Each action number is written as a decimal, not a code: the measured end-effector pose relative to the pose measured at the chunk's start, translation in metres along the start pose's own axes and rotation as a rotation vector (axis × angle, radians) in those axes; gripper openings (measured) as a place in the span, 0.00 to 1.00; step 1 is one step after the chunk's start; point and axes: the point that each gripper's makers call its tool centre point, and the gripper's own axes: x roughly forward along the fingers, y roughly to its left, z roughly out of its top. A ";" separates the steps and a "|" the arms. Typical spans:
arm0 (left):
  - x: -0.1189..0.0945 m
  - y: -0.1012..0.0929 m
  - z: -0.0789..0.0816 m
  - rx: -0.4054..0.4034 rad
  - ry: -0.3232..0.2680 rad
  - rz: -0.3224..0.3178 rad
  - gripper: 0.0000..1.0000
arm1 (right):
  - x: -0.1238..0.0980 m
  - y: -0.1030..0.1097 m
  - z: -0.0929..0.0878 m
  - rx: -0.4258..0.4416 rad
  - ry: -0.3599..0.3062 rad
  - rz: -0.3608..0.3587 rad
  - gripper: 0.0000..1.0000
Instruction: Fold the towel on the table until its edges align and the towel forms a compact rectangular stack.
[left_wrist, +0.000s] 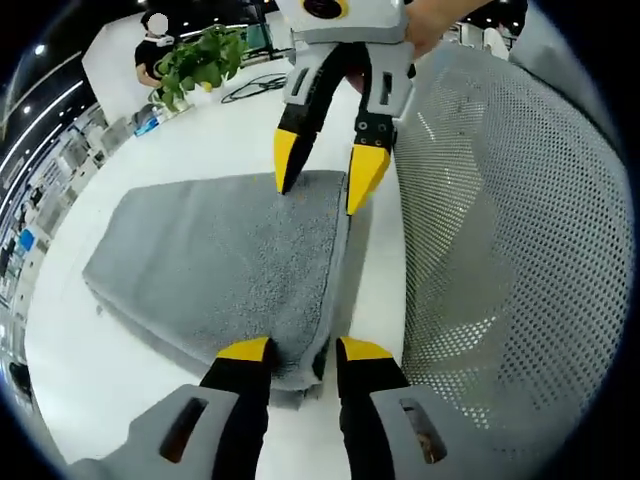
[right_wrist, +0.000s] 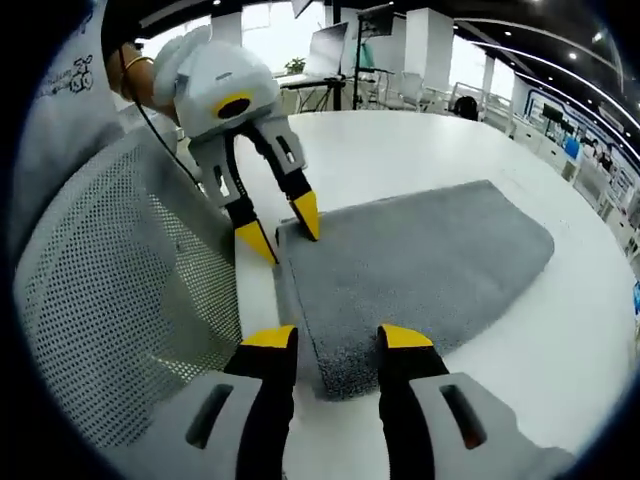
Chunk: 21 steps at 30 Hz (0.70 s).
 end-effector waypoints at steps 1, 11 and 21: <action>0.000 0.000 0.000 0.009 0.001 0.000 0.25 | 0.001 0.001 -0.003 -0.021 0.014 0.002 0.31; 0.003 0.006 -0.001 -0.004 0.013 -0.011 0.19 | 0.013 0.003 -0.017 -0.155 0.092 0.000 0.27; 0.005 0.013 -0.002 -0.020 0.001 -0.039 0.10 | 0.017 -0.008 -0.017 -0.197 0.091 0.008 0.15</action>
